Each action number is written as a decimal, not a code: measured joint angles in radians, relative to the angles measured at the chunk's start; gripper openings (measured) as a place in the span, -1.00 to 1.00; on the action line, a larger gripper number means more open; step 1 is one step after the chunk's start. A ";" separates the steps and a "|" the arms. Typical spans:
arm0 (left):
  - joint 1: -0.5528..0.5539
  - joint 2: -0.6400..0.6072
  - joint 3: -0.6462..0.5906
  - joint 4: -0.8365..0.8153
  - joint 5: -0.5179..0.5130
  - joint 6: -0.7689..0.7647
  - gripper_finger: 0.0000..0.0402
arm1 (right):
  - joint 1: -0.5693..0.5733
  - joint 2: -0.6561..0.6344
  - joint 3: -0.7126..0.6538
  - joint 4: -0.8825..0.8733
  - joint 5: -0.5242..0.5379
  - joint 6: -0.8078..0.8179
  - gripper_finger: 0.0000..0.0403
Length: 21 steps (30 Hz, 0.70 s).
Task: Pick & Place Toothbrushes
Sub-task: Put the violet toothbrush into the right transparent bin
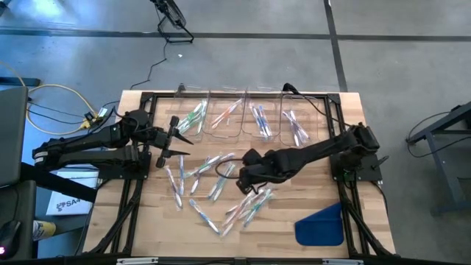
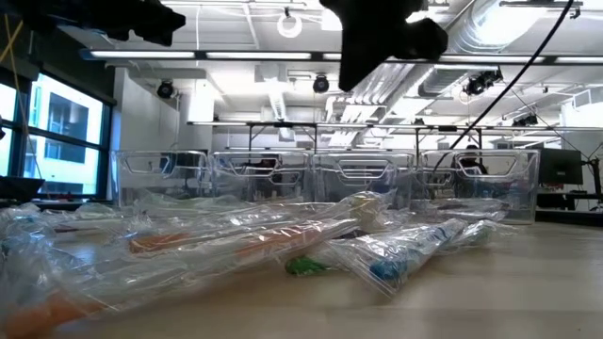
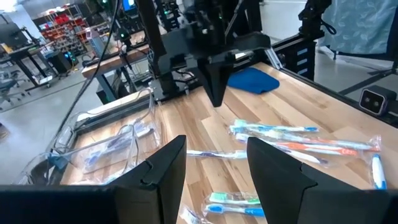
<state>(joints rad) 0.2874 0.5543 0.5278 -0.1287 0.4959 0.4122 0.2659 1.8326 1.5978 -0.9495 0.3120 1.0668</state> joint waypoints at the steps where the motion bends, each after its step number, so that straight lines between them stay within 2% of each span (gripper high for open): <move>1: 0.000 0.000 0.000 0.002 0.000 -0.001 -0.17 | -0.005 -0.002 0.000 0.008 0.003 0.005 -0.98; 4: 0.000 0.000 0.000 -0.002 0.000 -0.009 -0.17 | -0.015 0.001 0.000 0.020 0.002 0.008 -0.97; 9: 0.000 0.000 0.000 -0.003 0.000 -0.025 -0.17 | -0.013 0.008 -0.012 0.005 0.012 0.118 -0.88; 14: 0.000 0.000 0.000 -0.005 0.000 -0.025 -0.17 | -0.012 0.008 -0.032 -0.026 0.012 0.208 -0.65; 17: 0.000 0.000 0.000 -0.005 0.000 -0.025 -0.17 | -0.013 0.007 -0.061 0.013 0.011 0.268 -0.47; 21: 0.000 0.000 0.000 -0.011 0.000 -0.025 -0.17 | -0.012 0.007 -0.120 0.078 0.007 0.429 -0.28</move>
<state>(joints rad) 0.2874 0.5541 0.5282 -0.1398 0.4961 0.3874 0.2535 1.8400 1.4782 -0.8711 0.3187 1.4954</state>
